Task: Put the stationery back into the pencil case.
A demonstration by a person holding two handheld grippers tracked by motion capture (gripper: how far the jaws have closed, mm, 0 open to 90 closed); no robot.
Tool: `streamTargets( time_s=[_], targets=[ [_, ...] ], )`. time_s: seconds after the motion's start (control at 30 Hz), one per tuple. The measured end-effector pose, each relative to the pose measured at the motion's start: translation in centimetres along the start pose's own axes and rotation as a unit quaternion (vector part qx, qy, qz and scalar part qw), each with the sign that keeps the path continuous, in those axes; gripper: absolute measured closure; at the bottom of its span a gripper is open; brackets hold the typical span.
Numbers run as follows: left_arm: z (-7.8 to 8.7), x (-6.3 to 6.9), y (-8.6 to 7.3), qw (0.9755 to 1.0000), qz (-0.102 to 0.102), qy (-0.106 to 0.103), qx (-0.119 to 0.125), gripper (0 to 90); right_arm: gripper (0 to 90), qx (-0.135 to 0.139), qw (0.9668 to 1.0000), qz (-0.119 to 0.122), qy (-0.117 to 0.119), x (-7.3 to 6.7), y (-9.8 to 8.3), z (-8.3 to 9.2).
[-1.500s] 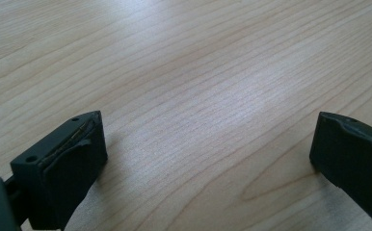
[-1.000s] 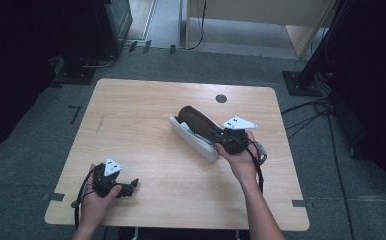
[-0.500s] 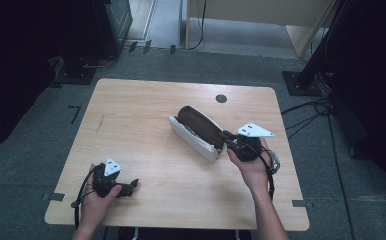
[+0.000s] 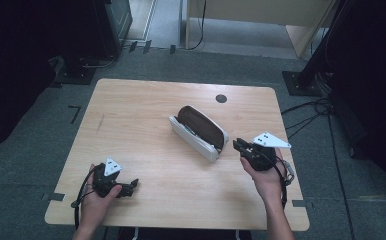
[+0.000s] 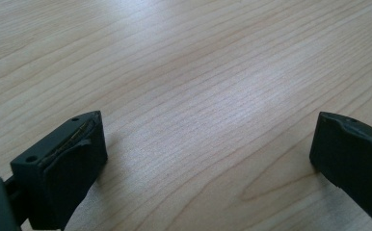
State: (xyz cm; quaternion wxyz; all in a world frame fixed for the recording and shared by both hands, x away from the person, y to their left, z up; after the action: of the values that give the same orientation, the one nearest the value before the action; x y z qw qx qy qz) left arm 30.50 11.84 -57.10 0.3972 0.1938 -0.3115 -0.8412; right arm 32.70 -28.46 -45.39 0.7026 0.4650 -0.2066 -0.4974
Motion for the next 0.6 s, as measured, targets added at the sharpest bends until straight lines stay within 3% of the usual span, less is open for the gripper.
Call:
streamTargets(
  time_s=[0.07,0.13,0.23,0.3,0.6],
  targets=[
    [0.0,0.0,0.0,1.0000,0.000,0.000,0.000,0.0,61.4,-0.002,1.0000,-0.007,0.005,0.2,-0.5,0.3],
    [0.0,0.0,0.0,1.0000,0.000,0.000,0.000,0.0,33.8,-0.009,0.9997,-0.022,-0.005,0.6,-1.0,0.3],
    [0.0,0.0,0.0,1.0000,0.000,0.000,0.000,0.0,0.4,-0.023,0.9988,-0.038,-0.021,1.1,-1.9,0.4],
    [0.0,0.0,0.0,1.0000,0.000,0.000,0.000,0.0,0.0,-0.020,0.9984,-0.033,-0.042,1.3,-2.4,0.6],
    [0.0,0.0,0.0,1.0000,0.000,0.000,0.000,0.0,0.0,-0.025,0.9966,-0.050,-0.061,2.2,-4.5,1.2]
  ],
)
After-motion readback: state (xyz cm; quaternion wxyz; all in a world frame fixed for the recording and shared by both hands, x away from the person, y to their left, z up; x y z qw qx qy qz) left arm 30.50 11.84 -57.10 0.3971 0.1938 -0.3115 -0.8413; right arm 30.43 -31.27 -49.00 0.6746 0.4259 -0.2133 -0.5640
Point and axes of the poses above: each handheld gripper's, and its own axes: z roughly backward along the jaws, y roughly out of its top, x roughly to its right, the point moved 7 cm from there along -z, roughly forward along the jaws, and after that the axes turned 6 degrees about -z, right-handed, at the moved point
